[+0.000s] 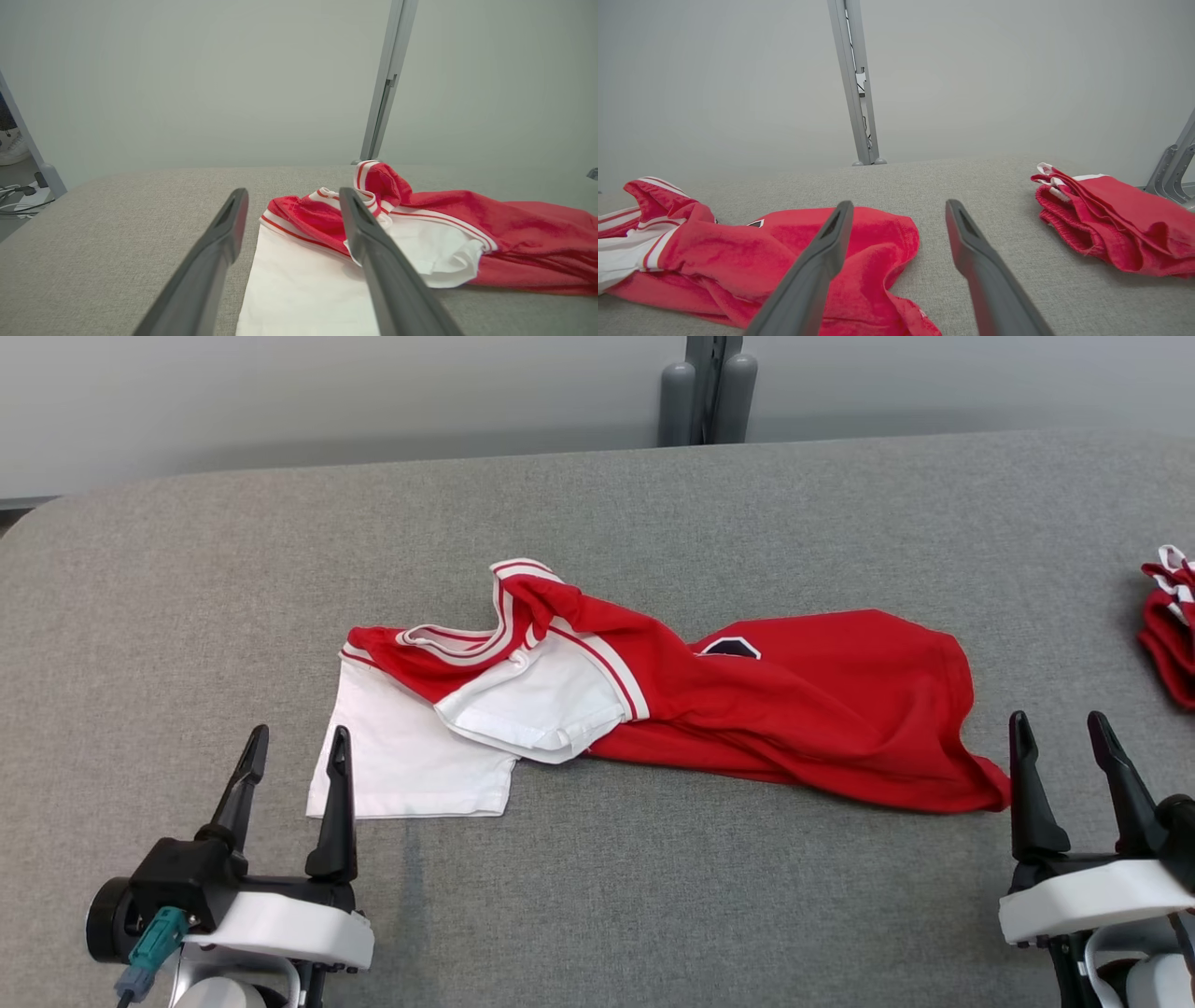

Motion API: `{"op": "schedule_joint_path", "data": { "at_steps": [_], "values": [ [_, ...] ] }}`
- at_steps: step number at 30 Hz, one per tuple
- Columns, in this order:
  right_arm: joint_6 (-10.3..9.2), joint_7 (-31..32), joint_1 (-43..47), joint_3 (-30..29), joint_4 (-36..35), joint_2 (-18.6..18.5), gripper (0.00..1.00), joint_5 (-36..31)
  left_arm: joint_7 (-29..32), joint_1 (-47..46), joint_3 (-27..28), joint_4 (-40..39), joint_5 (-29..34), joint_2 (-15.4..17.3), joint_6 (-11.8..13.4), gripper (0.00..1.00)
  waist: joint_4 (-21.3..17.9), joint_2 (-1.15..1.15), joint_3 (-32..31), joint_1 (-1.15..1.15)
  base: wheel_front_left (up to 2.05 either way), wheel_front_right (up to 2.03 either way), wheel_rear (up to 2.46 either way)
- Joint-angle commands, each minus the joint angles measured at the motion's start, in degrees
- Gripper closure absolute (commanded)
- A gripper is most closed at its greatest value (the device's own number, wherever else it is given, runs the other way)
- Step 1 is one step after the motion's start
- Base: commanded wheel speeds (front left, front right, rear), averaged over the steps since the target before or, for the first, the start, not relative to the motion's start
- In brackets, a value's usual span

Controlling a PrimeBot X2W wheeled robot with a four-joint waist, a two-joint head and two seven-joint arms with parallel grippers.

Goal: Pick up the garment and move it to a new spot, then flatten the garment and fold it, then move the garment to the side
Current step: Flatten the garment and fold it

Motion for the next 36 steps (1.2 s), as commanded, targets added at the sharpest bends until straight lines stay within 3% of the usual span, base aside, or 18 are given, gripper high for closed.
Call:
{"op": "schedule_joint_path", "data": {
  "at_steps": [1, 14, 22, 29, 36],
  "values": [
    [0.01, 0.81, 1.02, 0.06, -1.08, -0.10, 0.00, -0.36, 0.52, 0.66, -0.25, -0.08, 0.39, 0.57, -0.22, 0.00, -0.17, 0.00, -0.60, 0.00, 0.00, 0.00, 0.00],
    [0.01, 2.28, 2.90, 0.25, -3.66, 0.03, 0.00, 0.09, 2.51, 0.67, -1.85, -0.64, -0.13, 0.70, -0.14, 0.00, -0.31, 0.00, -0.96, 0.00, 0.00, 0.00, 0.00],
    [0.01, 2.42, 1.65, 0.76, -3.80, 0.03, 0.00, 0.20, 8.22, -6.18, -5.85, 2.46, -0.59, 0.69, -4.26, 0.00, -0.49, 0.00, 0.73, 0.00, 0.00, 0.00, 0.00],
    [0.01, 1.66, 0.26, 1.99, -2.91, 0.00, 0.00, 0.80, 14.65, -13.95, -7.52, 12.13, -3.13, -0.16, -7.84, 0.00, -2.36, 0.00, 3.81, 0.00, 0.00, 0.00, 0.00],
    [0.01, 0.57, -0.68, 2.32, -1.24, -0.01, 0.00, 1.71, 14.84, -18.46, -7.65, 20.74, -4.33, -0.30, -9.86, 0.00, -4.32, 0.00, 5.37, 0.00, 0.00, 0.00, 0.00]
  ]
}}
